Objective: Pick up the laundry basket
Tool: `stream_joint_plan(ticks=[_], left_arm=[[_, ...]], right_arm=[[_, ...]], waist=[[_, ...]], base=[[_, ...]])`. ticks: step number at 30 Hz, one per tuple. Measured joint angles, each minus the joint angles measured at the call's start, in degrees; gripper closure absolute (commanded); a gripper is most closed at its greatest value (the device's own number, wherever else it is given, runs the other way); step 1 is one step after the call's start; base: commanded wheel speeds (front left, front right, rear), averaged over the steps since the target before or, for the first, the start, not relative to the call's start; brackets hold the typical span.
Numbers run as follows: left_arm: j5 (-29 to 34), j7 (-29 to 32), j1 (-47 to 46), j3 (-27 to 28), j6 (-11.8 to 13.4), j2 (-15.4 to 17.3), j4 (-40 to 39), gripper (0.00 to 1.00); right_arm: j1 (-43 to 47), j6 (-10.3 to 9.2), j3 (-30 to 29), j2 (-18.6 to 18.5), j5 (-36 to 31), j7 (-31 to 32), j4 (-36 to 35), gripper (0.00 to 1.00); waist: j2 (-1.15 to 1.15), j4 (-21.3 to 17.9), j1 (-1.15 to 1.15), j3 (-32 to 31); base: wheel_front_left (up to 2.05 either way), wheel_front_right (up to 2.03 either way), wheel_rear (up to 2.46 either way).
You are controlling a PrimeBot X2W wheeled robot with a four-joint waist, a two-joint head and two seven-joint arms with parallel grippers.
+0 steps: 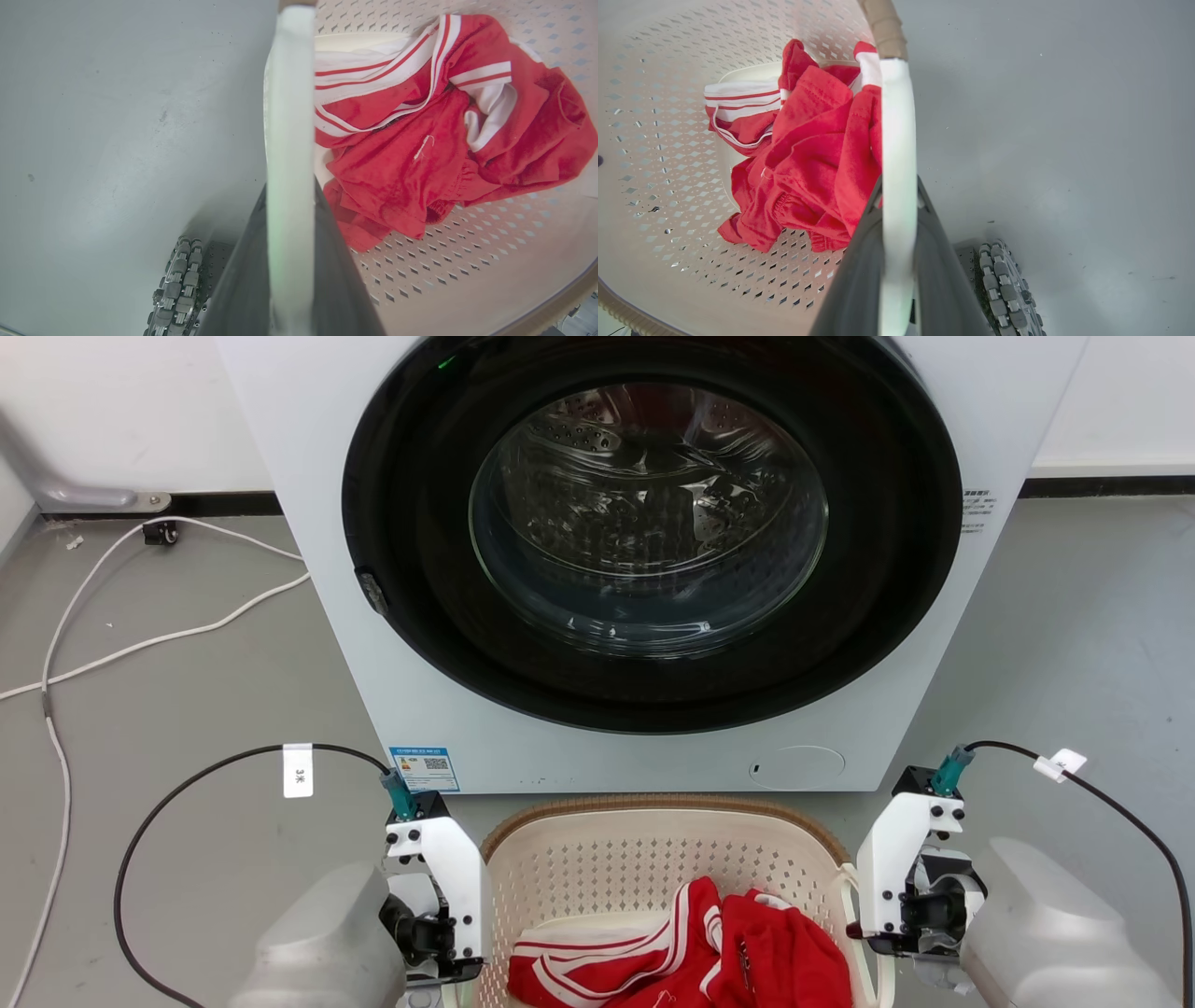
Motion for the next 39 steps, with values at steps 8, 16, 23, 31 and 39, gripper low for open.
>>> stream_joint_plan(ticks=[8,16,23,31,39], left_arm=[[-0.55,-0.24,0.06,-0.32,0.02,-0.05,0.15,1.00],[-1.04,-0.42,0.14,-0.55,0.02,-0.04,0.33,1.00],[-1.31,-0.85,0.16,-0.76,0.02,-0.05,0.47,1.00],[-1.64,-1.34,0.16,-1.14,0.02,-0.04,0.54,1.00],[-2.10,-1.70,0.16,-1.47,0.02,-0.16,0.67,1.00]], right_arm=[[0.00,-0.02,0.12,0.08,0.30,-0.11,0.15,1.00],[-0.01,-0.03,0.33,0.12,0.55,-0.18,0.21,1.00],[-0.04,-0.03,0.51,0.12,0.73,-0.20,0.22,1.00],[-0.13,-0.03,0.70,0.12,1.07,-0.30,0.30,1.00],[-0.14,-0.04,1.10,0.11,1.12,-0.29,0.40,1.00]], waist=[[0.00,0.11,0.00,-0.04],[0.00,0.14,0.00,-0.15],[0.00,0.19,0.00,-0.20],[0.00,0.14,0.00,-0.23],[0.00,0.12,0.00,-0.34]], base=[[0.00,0.00,0.00],[0.00,0.00,0.00],[0.00,0.00,0.00],[0.00,0.00,0.00],[0.00,0.00,0.00]])
